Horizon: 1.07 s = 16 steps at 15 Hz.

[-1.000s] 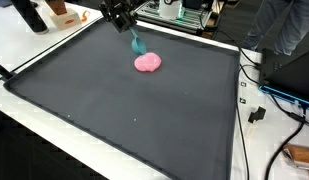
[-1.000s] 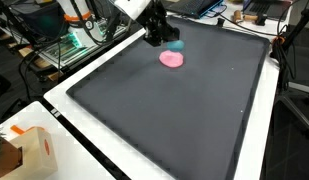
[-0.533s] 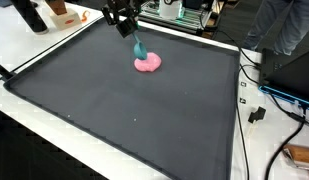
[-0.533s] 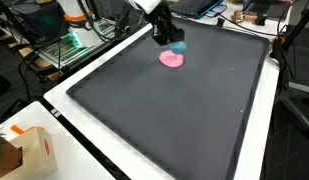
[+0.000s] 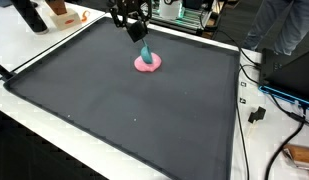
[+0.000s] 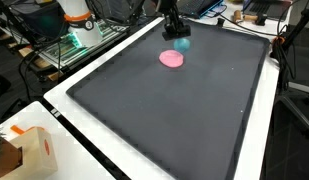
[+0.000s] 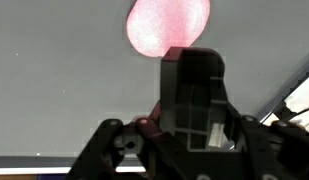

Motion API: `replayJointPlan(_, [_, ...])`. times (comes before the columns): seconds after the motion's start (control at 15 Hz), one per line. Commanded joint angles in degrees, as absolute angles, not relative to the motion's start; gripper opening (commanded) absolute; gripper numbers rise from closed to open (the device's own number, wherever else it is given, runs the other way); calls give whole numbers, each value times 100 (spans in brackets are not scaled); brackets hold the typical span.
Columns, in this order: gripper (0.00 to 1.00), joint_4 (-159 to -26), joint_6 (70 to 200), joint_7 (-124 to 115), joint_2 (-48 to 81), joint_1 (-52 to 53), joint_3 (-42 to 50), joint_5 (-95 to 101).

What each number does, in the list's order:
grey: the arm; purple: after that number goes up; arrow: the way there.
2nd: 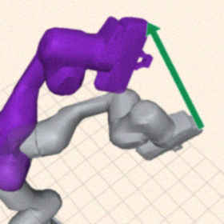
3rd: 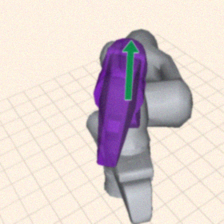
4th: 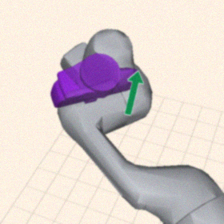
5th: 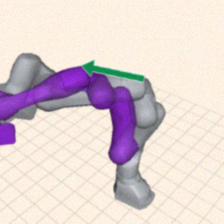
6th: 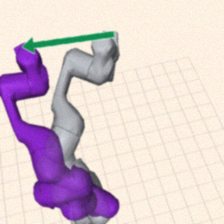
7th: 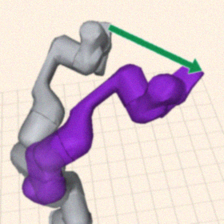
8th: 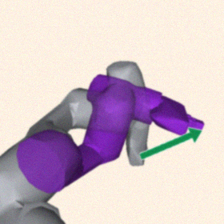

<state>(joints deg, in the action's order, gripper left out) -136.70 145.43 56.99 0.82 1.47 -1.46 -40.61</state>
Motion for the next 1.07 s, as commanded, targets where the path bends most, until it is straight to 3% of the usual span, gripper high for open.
replayJointPlan(0.0, [29, -13733, 14883, 4993, -10, 316, -325, -3279])
replayJointPlan(0.8, [29, -13793, 15076, 2269, -281, 668, -684, -158])
replayJointPlan(0.87, [54, -13656, 15163, 2571, -65, 637, -632, -430])
replayJointPlan(1.0, [54, -13661, 15156, 2428, -111, 688, -664, -319])
